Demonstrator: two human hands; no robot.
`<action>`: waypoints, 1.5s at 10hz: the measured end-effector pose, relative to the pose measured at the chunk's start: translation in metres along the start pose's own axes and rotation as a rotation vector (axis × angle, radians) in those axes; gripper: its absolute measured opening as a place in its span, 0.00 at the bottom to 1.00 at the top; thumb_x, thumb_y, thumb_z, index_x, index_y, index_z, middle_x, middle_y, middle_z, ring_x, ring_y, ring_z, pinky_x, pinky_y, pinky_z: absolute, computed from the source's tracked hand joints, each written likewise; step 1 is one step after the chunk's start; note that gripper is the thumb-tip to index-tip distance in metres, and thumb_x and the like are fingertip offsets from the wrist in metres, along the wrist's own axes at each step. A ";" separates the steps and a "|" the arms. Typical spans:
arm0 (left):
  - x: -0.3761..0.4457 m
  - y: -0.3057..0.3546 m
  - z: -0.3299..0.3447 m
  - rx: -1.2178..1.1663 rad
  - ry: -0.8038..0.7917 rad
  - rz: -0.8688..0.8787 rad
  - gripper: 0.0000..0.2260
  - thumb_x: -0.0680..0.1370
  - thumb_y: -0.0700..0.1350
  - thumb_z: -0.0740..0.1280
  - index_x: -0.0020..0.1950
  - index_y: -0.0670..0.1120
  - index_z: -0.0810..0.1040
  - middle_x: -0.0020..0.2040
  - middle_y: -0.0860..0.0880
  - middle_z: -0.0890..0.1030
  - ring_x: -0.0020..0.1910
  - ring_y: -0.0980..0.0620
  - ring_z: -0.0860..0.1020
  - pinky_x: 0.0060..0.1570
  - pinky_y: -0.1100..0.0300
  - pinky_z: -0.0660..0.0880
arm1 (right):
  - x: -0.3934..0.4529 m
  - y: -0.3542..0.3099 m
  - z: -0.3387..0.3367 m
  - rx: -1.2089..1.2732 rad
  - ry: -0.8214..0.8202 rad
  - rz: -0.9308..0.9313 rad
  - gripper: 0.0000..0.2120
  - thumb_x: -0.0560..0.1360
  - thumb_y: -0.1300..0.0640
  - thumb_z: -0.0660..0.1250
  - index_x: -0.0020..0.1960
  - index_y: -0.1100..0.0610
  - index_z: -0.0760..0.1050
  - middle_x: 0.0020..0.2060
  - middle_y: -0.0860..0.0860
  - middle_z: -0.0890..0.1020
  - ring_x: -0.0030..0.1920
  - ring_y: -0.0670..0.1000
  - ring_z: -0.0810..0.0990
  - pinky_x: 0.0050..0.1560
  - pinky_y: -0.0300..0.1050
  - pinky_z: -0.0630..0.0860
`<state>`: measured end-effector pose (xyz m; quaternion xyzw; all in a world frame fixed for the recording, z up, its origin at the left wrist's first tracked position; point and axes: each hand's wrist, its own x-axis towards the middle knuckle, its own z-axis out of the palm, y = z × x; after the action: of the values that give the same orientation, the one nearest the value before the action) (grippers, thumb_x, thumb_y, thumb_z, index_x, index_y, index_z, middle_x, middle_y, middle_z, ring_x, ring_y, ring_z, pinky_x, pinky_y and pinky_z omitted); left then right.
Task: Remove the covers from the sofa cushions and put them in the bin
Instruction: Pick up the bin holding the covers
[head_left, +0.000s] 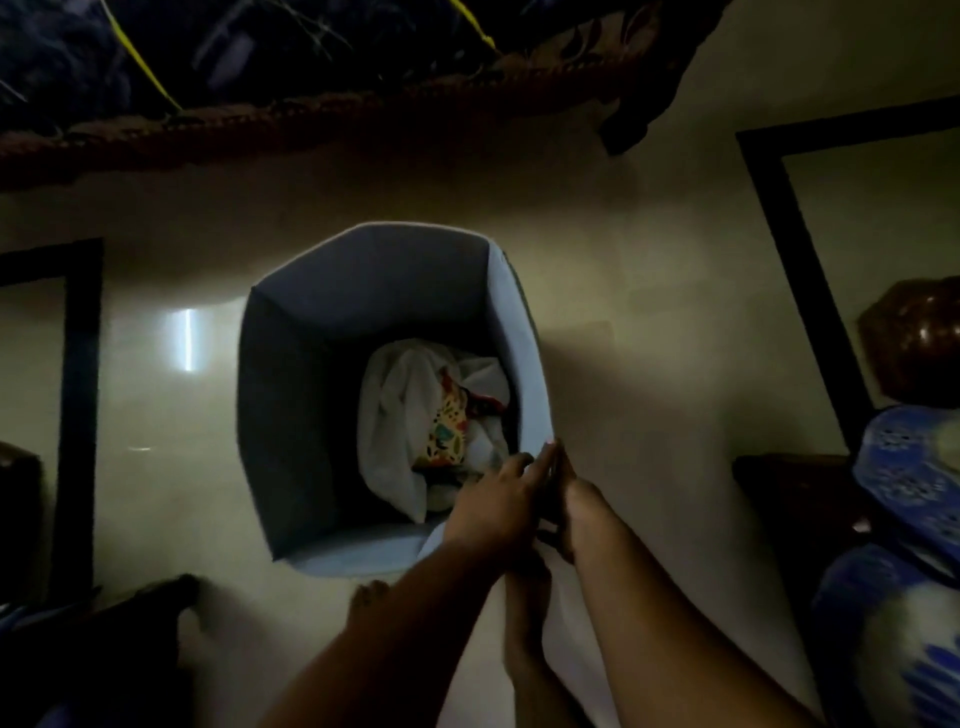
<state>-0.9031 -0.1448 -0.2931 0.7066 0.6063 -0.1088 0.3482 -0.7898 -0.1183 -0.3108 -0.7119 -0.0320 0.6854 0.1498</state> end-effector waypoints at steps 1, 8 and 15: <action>-0.017 -0.001 -0.009 -0.101 0.021 -0.034 0.35 0.81 0.50 0.65 0.82 0.60 0.46 0.73 0.47 0.68 0.63 0.42 0.75 0.54 0.50 0.75 | -0.009 0.001 0.002 0.187 0.120 -0.042 0.12 0.79 0.49 0.70 0.52 0.59 0.80 0.50 0.58 0.83 0.48 0.58 0.82 0.51 0.56 0.81; -0.061 -0.055 -0.056 -0.766 0.073 -0.106 0.28 0.79 0.60 0.67 0.77 0.54 0.66 0.70 0.52 0.73 0.66 0.53 0.75 0.65 0.59 0.71 | -0.072 0.000 0.017 0.455 0.355 -0.687 0.17 0.73 0.73 0.69 0.61 0.69 0.77 0.52 0.51 0.85 0.55 0.54 0.81 0.53 0.41 0.79; -0.169 -0.192 -0.133 -1.900 0.610 -0.433 0.21 0.80 0.59 0.64 0.65 0.45 0.79 0.58 0.43 0.84 0.55 0.43 0.83 0.52 0.50 0.81 | -0.078 0.059 0.065 -1.627 0.123 -1.138 0.33 0.67 0.56 0.73 0.71 0.48 0.73 0.69 0.57 0.73 0.65 0.62 0.74 0.61 0.62 0.76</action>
<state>-1.1590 -0.1891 -0.1675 0.0110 0.6196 0.5410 0.5686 -0.8675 -0.1827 -0.2517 -0.5108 -0.8212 0.2426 -0.0762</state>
